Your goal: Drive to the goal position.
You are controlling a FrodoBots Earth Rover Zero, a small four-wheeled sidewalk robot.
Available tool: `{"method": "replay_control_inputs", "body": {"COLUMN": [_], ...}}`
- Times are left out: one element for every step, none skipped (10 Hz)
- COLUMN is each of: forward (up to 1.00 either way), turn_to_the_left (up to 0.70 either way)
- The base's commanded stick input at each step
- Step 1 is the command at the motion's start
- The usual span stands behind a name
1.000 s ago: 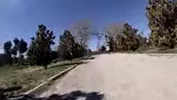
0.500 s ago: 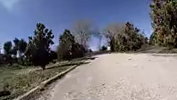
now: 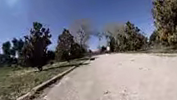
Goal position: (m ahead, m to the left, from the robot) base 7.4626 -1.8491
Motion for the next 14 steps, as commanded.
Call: {"method": "replay_control_inputs", "body": {"forward": [0.85,0.85,0.85,0.85,0.85,0.85,0.85,0.85,0.85,0.85,0.85,0.85,0.85,0.85], "turn_to_the_left": [0.0,0.0,0.0,0.0,0.0,0.0,0.0,0.0,0.0,0.0,0.0,0.0,0.0,0.0]}}
